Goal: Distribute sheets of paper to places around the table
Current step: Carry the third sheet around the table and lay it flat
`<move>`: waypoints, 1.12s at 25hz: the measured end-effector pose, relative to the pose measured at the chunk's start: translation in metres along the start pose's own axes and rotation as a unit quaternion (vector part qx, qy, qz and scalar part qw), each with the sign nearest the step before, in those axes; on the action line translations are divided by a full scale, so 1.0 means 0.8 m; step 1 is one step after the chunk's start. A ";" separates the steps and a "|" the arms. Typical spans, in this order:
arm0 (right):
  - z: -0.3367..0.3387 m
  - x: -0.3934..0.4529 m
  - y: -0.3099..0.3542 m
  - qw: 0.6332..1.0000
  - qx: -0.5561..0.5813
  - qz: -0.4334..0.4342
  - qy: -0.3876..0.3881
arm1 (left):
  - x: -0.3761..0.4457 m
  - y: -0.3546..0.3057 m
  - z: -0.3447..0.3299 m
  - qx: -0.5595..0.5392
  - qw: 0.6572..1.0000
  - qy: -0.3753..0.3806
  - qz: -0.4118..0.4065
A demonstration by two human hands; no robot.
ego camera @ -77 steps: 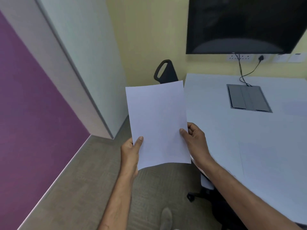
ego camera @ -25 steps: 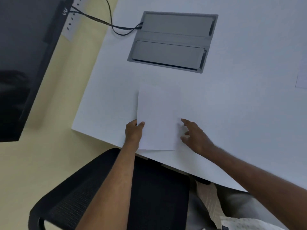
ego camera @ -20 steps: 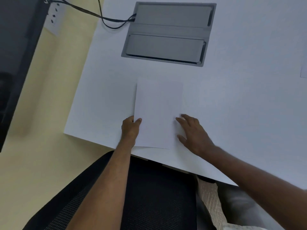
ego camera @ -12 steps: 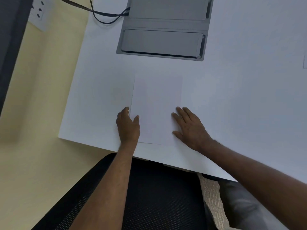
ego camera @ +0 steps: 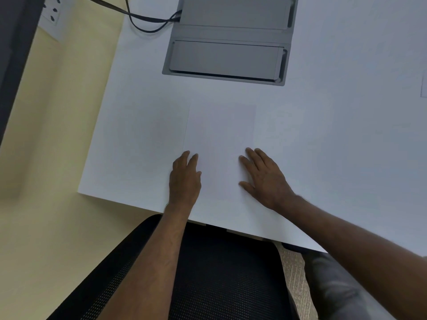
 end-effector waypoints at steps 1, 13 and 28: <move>0.000 0.000 0.000 1.000 0.002 -0.001 -0.001 | 0.000 0.000 0.000 0.002 1.000 0.000 0.000; -0.009 -0.002 -0.005 1.000 0.001 0.002 -0.017 | -0.001 -0.002 0.000 0.009 1.000 0.002 -0.001; -0.016 -0.004 -0.003 1.000 -0.020 -0.004 -0.021 | -0.008 -0.005 -0.001 -0.003 1.000 0.015 0.009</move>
Point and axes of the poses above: each hand's wrist, its own x-axis towards the middle knuckle, its own z-axis out of the back of the hand, y = z × x, the point moved 4 cm from there along x, towards the middle knuckle, and after that the axes turned 12 degrees about z, right-handed, at the moved point
